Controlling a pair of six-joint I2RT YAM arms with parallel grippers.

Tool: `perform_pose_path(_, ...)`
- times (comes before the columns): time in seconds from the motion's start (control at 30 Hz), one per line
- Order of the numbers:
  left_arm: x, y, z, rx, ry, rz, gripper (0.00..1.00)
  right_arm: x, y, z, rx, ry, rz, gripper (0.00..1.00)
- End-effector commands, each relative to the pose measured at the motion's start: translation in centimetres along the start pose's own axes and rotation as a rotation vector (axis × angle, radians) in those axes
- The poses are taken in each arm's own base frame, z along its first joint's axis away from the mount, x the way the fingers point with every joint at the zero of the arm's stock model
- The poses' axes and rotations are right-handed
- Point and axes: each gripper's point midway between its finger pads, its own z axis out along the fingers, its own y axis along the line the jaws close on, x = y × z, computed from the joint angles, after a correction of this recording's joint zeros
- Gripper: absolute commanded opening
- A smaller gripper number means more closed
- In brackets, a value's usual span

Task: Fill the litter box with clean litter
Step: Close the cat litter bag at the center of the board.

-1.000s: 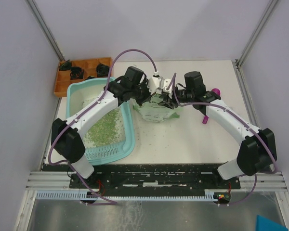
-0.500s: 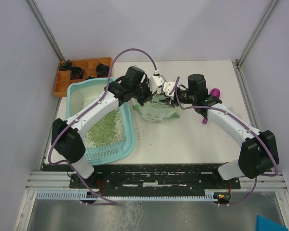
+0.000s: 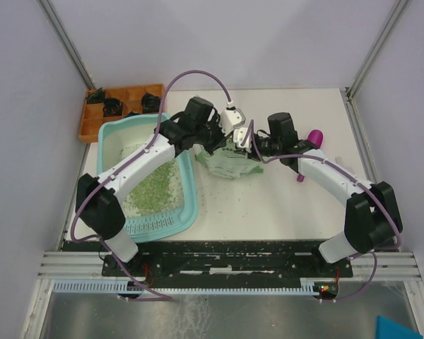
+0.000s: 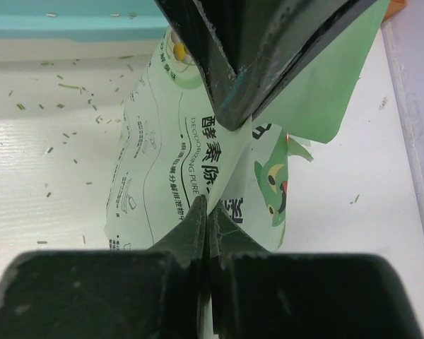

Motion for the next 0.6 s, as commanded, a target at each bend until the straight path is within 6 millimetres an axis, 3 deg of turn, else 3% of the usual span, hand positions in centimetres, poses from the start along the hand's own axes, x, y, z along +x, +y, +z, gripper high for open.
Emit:
perform_pose_path(0.0, -7.7, 0.8, -2.8, -0.046, -0.244, 0.059, 0.03, 0.2, -1.3, -0.8, 0.039, 0.055, -0.012, 0.02)
perform_pose_path(0.27, -6.6, 2.3, -2.8, -0.097, -0.185, 0.075, 0.03, 4.0, -2.8, -6.0, 0.1, 0.166, 0.07, 0.02)
perform_pose_path(0.57, -5.7, 4.3, -3.4, -0.127, -0.167, 0.066, 0.03, 7.7, -1.2, -9.3, 0.118, 0.272, 0.12, 0.02)
